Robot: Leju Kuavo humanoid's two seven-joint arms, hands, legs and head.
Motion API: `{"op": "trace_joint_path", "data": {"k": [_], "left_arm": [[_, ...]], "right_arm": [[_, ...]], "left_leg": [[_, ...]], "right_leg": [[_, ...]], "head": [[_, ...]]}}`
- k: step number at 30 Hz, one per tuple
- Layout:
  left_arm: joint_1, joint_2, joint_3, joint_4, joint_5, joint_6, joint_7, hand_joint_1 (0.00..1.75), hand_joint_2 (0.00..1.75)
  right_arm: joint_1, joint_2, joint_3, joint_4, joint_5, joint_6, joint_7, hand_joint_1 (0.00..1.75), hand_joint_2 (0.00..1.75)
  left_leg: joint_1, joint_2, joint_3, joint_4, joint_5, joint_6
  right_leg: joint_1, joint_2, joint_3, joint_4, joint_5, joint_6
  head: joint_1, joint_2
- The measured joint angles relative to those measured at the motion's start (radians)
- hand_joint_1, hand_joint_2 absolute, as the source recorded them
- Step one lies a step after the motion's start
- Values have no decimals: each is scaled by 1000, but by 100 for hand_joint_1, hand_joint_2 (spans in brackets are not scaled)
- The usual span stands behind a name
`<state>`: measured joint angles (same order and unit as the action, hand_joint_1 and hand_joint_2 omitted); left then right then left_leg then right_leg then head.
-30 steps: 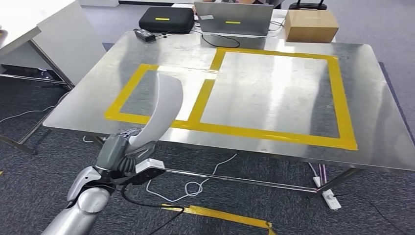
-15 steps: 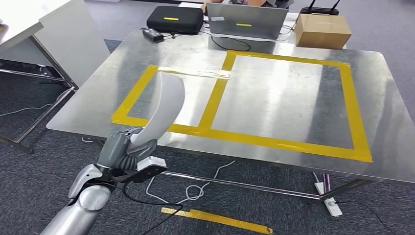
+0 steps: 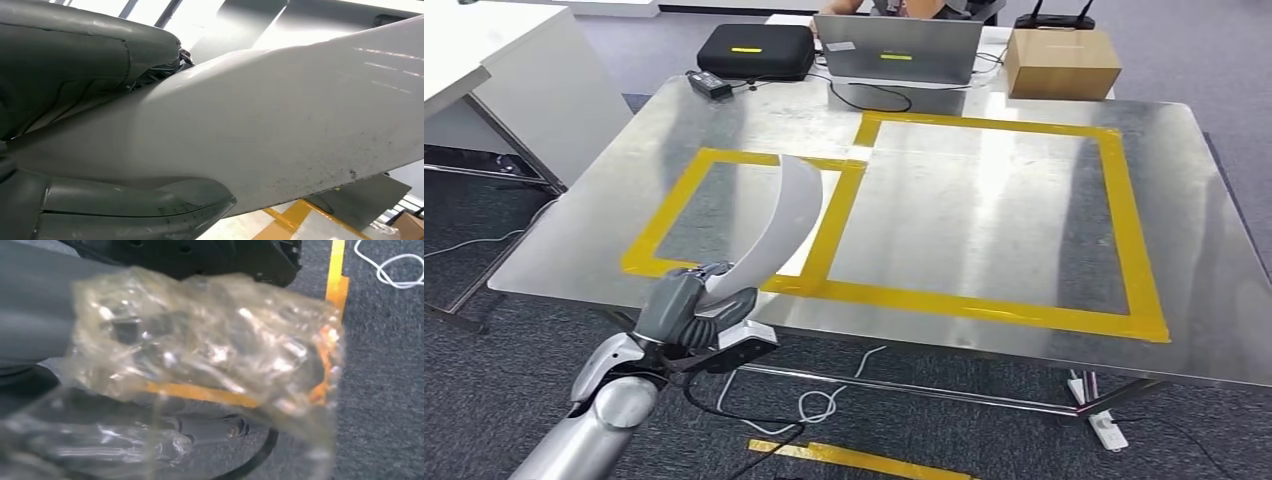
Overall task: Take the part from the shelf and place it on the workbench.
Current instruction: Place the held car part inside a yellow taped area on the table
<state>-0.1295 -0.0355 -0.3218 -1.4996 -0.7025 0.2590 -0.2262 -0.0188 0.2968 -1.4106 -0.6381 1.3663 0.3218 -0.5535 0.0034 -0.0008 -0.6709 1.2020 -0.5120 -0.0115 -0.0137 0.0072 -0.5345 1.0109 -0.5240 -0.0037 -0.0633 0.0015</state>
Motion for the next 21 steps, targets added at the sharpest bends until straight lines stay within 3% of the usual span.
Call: {"op": "trace_joint_path", "data": {"k": [2, 3, 6, 8, 9, 11, 12, 13, 14, 16, 17, 19, 21], "left_arm": [[-3, 0, -1, 3, -1, 0, 0, 175, 175], [-6, 0, -2, 5, -1, -1, 0, 175, 175], [-14, 0, -3, 11, -6, -6, 4, 175, 175], [-19, 0, -4, 15, -10, -15, 9, 175, 175], [-23, -1, -6, 18, -12, -21, 12, 175, 175], [-31, -2, -13, 28, -19, -35, 20, 175, 175], [-33, -2, -17, 36, -26, -42, 26, 175, 175], [-36, -2, -21, 44, -34, -49, 31, 175, 175], [-40, -2, -25, 53, -44, -57, 39, 175, 175], [-55, -1, -36, 74, -68, -74, 55, 175, 175], [-65, -1, -40, 86, -77, -82, 63, 175, 175], [-82, 0, -47, 105, -89, -89, 71, 175, 175], [-94, 0, -50, 118, -93, -90, 74, 175, 175]], "right_arm": [[-1, 0, 0, 3, 0, 0, 0, 0, 0], [-2, -1, 0, 5, 0, 0, 0, 0, 0], [-4, -2, 0, 11, 2, -1, 0, 0, 0], [-7, -5, 0, 14, 4, -4, -1, 0, 0], [-8, -7, 0, 16, 4, -6, -1, 0, 0], [-9, -12, 1, 22, 5, -9, 0, 0, 0], [-9, -15, 1, 26, 5, -10, 0, 0, 0], [-8, -18, 1, 30, 6, -12, 1, 0, 0], [-8, -21, 1, 35, 6, -15, 2, 0, 0], [-10, -29, 2, 48, 9, -20, 6, 0, 0], [-13, -33, 4, 56, 11, -22, 8, 0, 0], [-22, -39, 8, 69, 15, -25, 12, 0, 0], [-26, -44, 12, 78, 17, -27, 13, 0, 0]], "left_leg": [[-5, 0, 43, -116, 64, 13], [-7, 1, 57, -151, 70, 19], [-8, -1, 69, -183, 52, 31], [-2, -1, 84, -199, 52, 39], [0, -1, 91, -204, 51, 42], [-1, 0, 98, -205, 45, 49], [-2, 0, 102, -205, 41, 50], [-2, 2, 107, -205, 36, 51], [-3, 3, 113, -205, 31, 50], [-4, 9, 133, -205, 16, 46], [-7, 13, 140, -203, 8, 41], [-13, 26, 148, -201, -2, 32], [-15, 43, 151, -201, -8, 24]], "right_leg": [[2, 3, 11, -2, -11, 7], [3, 3, 13, -2, -15, 12], [3, 0, 13, -9, -20, 31], [3, -2, -2, 22, -38, 41], [3, -2, -29, 70, -58, 45], [2, -3, -112, 206, -103, 51], [2, -3, -151, 258, -110, 54], [2, -3, -174, 276, -96, 55], [2, -5, -177, 253, -61, 55], [5, -27, -135, 126, 30, 51], [8, -41, -107, 64, 58, 46], [15, -57, -80, 10, 67, 32], [14, -40, -78, 5, 65, 19]], "head": [[1, 0], [1, 0], [0, 0], [2, 0], [4, 0], [5, 0], [6, 0], [6, 0], [6, 0], [6, 0], [8, 0], [9, 0], [7, 0]]}}
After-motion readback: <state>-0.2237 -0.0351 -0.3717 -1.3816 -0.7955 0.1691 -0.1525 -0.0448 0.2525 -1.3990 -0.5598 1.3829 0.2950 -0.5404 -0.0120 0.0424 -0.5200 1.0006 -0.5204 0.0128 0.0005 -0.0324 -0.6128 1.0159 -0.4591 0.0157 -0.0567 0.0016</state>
